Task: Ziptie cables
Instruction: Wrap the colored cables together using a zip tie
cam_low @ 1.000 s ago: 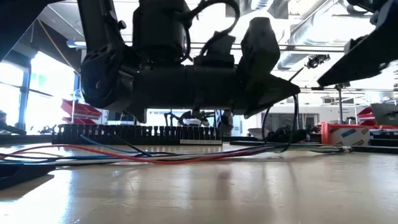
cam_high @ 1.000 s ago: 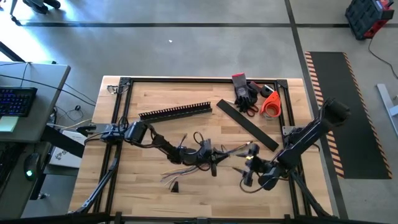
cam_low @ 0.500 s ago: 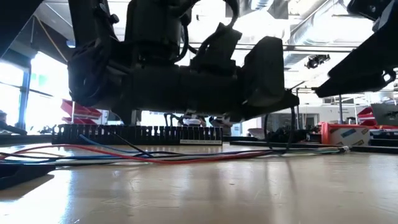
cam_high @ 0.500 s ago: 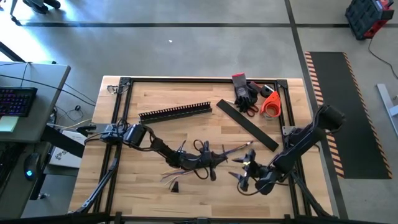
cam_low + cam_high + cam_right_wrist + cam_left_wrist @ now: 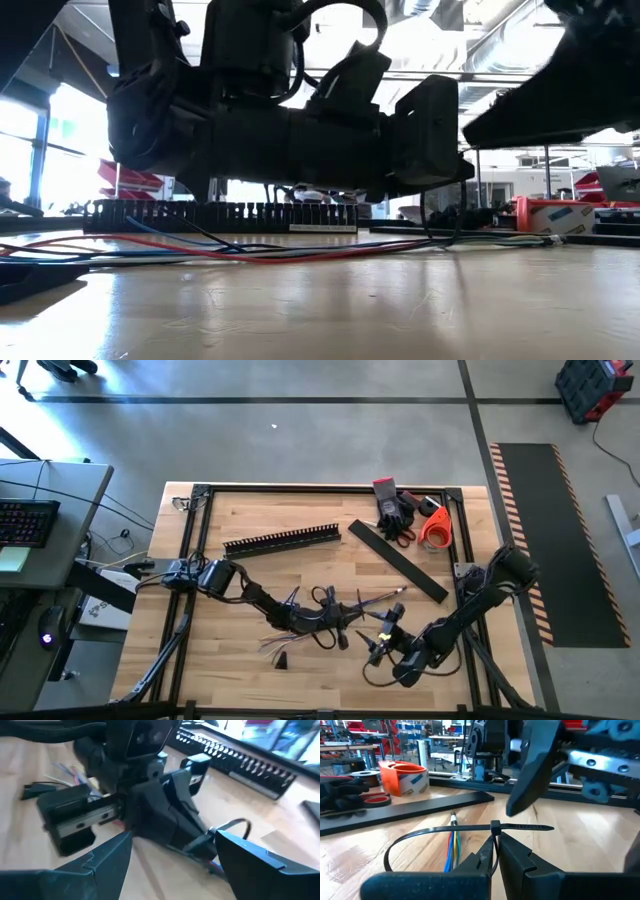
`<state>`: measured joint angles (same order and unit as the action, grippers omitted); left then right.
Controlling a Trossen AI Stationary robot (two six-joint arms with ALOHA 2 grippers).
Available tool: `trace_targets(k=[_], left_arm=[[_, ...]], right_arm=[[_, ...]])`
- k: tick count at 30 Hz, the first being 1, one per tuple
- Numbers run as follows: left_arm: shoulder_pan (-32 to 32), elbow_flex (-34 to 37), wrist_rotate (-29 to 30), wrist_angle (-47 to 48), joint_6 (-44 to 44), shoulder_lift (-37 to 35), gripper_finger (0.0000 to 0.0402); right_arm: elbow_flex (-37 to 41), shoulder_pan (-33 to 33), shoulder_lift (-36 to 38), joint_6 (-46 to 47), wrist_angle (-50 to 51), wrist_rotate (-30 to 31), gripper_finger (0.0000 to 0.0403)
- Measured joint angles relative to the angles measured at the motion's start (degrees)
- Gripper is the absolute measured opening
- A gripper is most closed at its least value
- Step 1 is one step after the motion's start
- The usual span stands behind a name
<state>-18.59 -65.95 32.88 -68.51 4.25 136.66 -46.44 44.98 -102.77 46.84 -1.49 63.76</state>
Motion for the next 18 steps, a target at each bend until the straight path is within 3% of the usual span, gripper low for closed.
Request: trace_targets(k=[7, 18], left_arm=[[-0.07, 0.00, 0.00, 0.20, 0.00, 0.00, 0.0000], [-0.28, 0.00, 0.22, 0.06, 0.05, -0.02, 0.0000]], right_arm=[[-5.99, -1.06, -0.67, 14.92, 22.19, -1.06, 0.0200], [-5.98, -1.51, -0.69, 16.19, 23.10, -2.01, 0.0080]])
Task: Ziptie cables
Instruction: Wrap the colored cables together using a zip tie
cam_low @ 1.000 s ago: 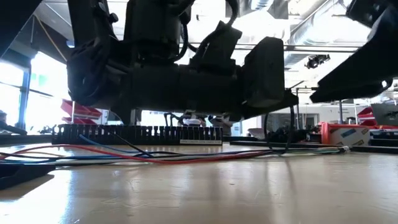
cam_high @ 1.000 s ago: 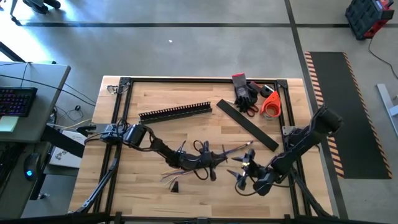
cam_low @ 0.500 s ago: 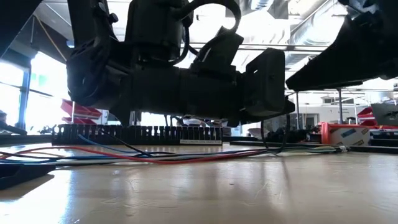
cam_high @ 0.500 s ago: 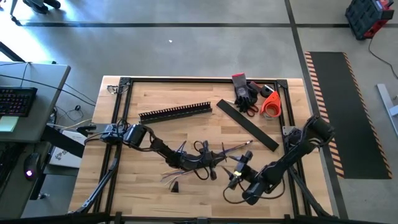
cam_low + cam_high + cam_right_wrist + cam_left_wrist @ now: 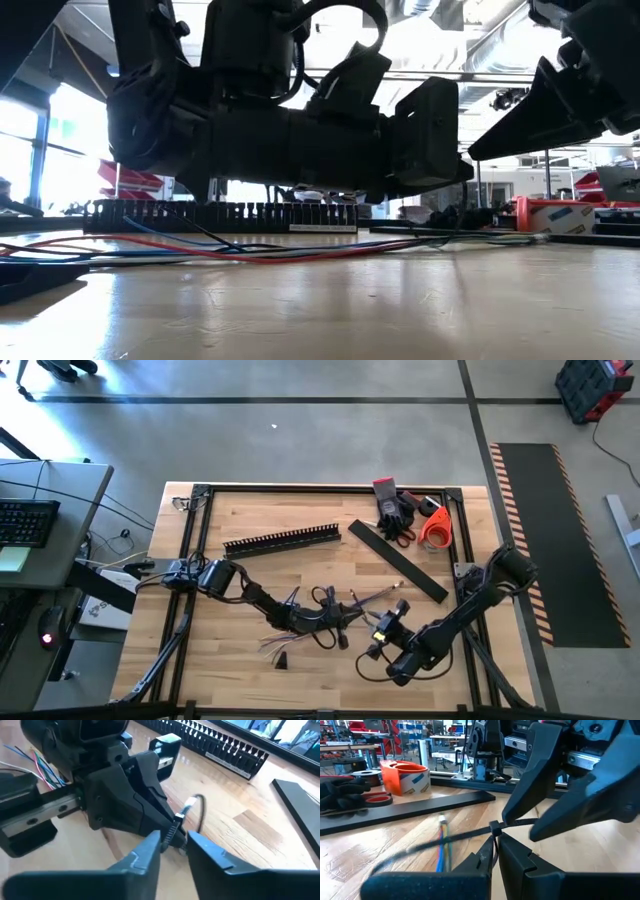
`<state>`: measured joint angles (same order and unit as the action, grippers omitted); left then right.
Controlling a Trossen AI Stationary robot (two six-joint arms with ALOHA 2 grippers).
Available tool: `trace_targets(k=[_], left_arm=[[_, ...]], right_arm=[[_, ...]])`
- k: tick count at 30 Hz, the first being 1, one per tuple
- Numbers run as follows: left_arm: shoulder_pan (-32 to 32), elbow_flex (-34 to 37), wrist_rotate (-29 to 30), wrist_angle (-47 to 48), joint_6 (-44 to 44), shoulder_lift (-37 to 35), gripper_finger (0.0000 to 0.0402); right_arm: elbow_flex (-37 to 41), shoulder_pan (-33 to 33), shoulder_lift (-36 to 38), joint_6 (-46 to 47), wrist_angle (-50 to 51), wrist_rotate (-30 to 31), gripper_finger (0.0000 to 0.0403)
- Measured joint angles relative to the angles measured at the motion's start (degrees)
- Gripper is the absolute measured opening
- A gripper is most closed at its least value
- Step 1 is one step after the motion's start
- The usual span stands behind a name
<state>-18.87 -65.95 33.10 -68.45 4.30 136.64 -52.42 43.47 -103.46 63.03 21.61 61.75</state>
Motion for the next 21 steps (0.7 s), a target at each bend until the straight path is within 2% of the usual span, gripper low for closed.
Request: trace_targets(k=[4, 6, 12, 18, 21], left_arm=[[-0.04, 0.00, -0.02, -0.05, 0.10, 0.00, 0.0000], [-0.08, 0.00, -0.02, 0.14, 0.09, 0.00, 0.0000], [-0.76, 0.00, -0.17, 3.17, -0.57, -0.04, 0.0006], [-3.31, 0.16, -1.40, 9.45, -1.62, -1.15, 0.0069], [-5.29, 0.50, -2.74, 14.32, -5.77, -4.42, 0.0095]], right_arm=[[0.02, -0.38, 0.00, -0.03, 0.43, -0.80, 0.0023], [0.02, -0.38, 0.00, -1.02, 0.45, -0.78, 0.0007], [0.04, -0.36, 0.00, -1.26, 2.10, -0.95, 0.0001], [0.07, -0.18, 0.00, -0.31, 5.47, -4.25, 0.0000], [0.07, 0.17, 0.00, -0.47, 7.18, -5.53, 0.0000]])
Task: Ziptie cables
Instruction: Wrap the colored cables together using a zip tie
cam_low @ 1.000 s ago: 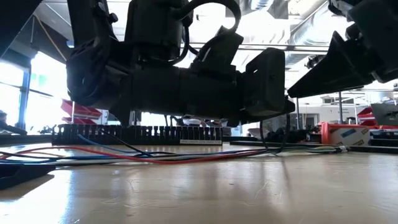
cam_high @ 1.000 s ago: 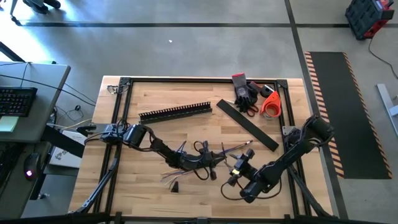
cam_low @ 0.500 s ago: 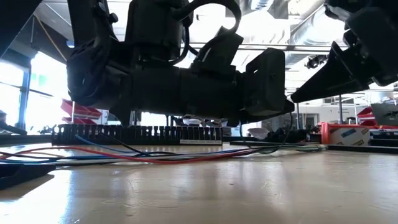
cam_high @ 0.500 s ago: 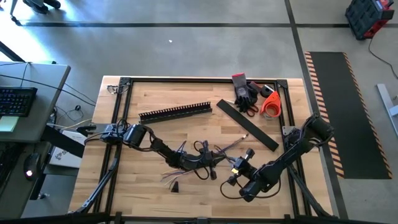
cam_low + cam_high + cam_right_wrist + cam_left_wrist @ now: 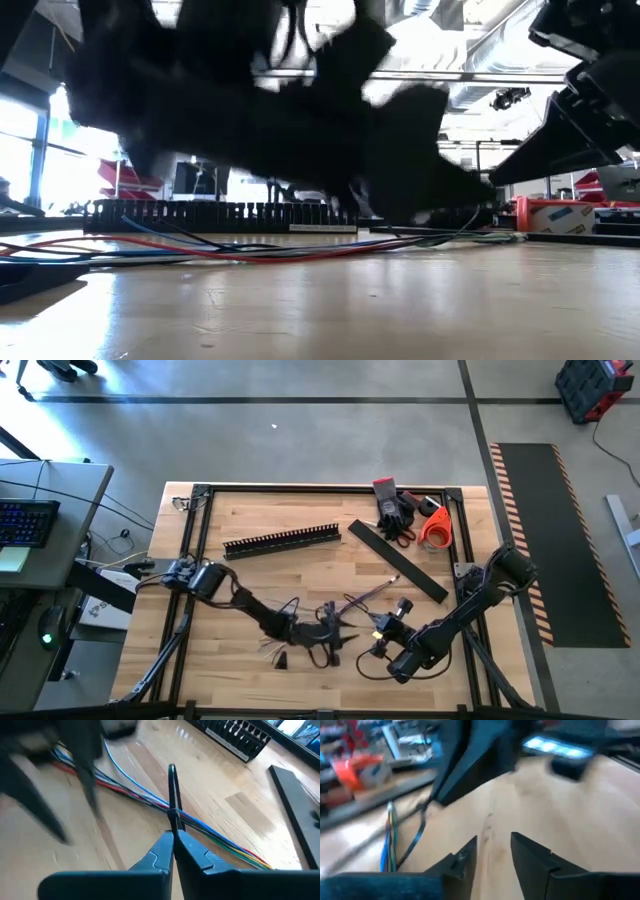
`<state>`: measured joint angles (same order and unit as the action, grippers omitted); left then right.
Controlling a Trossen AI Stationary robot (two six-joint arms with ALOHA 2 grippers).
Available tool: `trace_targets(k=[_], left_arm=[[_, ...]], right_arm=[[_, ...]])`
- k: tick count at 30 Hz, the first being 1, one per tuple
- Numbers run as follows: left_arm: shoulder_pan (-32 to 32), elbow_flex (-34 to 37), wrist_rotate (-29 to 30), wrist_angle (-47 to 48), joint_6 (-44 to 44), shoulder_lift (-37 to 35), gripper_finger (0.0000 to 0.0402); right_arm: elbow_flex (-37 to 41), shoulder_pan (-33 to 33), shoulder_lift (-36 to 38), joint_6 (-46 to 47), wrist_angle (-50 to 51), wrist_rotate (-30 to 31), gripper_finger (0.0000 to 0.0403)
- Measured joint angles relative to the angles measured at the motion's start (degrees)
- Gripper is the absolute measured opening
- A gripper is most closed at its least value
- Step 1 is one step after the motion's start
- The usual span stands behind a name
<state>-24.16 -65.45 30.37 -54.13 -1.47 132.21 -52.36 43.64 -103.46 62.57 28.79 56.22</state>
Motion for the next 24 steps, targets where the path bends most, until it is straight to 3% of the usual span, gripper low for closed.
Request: trace_targets(k=[4, 7, 12, 15, 24], left_arm=[[-2.49, -0.06, 6.08, 2.40, -11.14, -4.43, 0.0115], [-2.05, -0.07, 6.80, 2.49, -21.13, -6.27, 0.0130], [2.33, -0.04, -1.85, 5.11, -25.03, -6.42, 0.0164], [4.33, -0.07, -2.91, 5.30, -24.73, -6.42, 0.0180], [7.06, -0.04, -13.63, 4.39, -23.73, -5.89, 0.0176]], right_arm=[[0.03, 1.30, 0.37, -3.75, 0.33, -0.72, 0.0000], [0.04, 2.12, 1.95, -6.03, 0.13, -1.43, 0.0000], [0.02, 3.30, 5.28, -8.96, 0.07, -1.56, 0.0000], [0.02, 3.45, 6.35, -10.12, -0.17, -2.13, 0.0000], [0.02, 3.41, 6.71, -13.66, -2.88, -2.34, 0.0000]])
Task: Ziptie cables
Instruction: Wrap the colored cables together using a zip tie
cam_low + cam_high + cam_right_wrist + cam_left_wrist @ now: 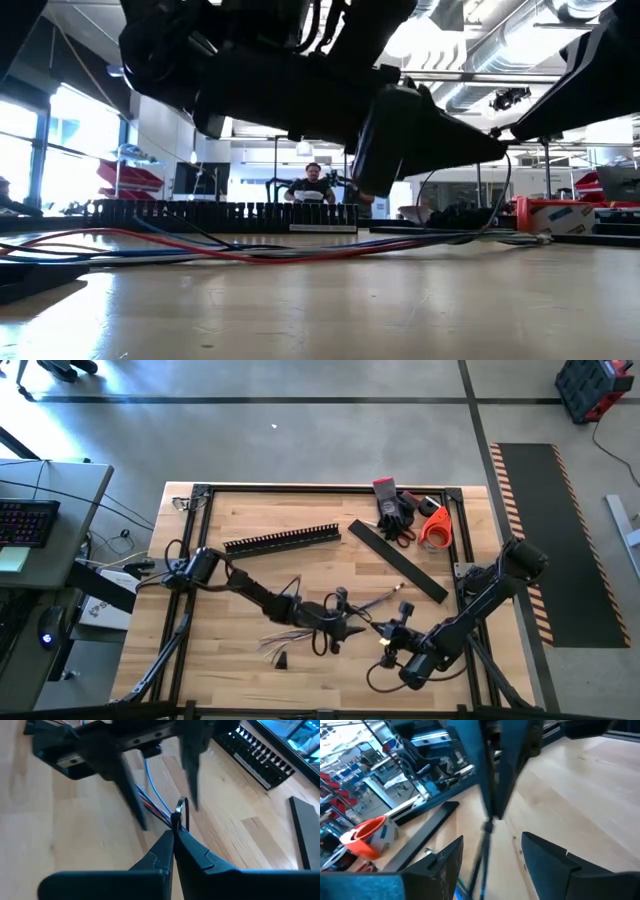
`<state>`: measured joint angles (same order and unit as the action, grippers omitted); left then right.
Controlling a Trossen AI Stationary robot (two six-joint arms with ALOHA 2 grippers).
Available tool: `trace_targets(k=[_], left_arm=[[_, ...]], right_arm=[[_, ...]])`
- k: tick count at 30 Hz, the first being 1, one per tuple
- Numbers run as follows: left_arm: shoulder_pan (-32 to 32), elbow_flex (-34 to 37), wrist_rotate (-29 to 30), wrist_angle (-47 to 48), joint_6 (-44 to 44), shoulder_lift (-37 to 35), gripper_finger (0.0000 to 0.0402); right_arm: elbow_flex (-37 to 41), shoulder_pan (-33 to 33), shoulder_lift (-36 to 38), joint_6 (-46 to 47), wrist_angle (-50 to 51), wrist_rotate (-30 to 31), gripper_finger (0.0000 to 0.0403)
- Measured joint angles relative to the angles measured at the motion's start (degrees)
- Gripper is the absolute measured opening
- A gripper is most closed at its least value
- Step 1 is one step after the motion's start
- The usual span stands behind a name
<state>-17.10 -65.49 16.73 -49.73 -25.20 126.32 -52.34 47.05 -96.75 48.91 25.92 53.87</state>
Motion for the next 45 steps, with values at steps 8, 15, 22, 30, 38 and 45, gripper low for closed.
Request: trace_targets(k=[8, 15, 22, 30, 38, 45], left_arm=[[0.86, -0.57, -2.07, -0.35, 0.58, 0.00, 0.0135], [1.13, -0.57, -4.57, -0.25, 0.76, 0.00, 0.0105], [1.09, -0.57, -4.66, -0.28, 1.14, 0.00, 0.0071], [1.11, -0.59, -7.01, -1.00, 2.51, 0.00, 0.0038], [0.90, -0.61, -6.55, -0.78, 2.63, 0.00, 0.0005], [-0.27, -0.66, -2.61, 3.34, 1.76, -0.33, 0.0002]], right_arm=[[0.00, 0.00, 0.00, -1.41, -1.72, -0.10, 0.0000], [0.00, 0.00, 0.00, -1.42, -2.06, -0.47, 0.0000], [0.00, 0.00, 0.00, -1.41, -2.13, -0.49, 0.0000], [0.00, 0.00, 0.00, -1.37, -2.28, -0.54, 0.0000], [0.00, -0.02, 0.02, -1.37, -2.26, -1.25, 0.0000], [-0.04, 1.25, 0.07, 2.73, 1.37, -4.47, 0.0000]])
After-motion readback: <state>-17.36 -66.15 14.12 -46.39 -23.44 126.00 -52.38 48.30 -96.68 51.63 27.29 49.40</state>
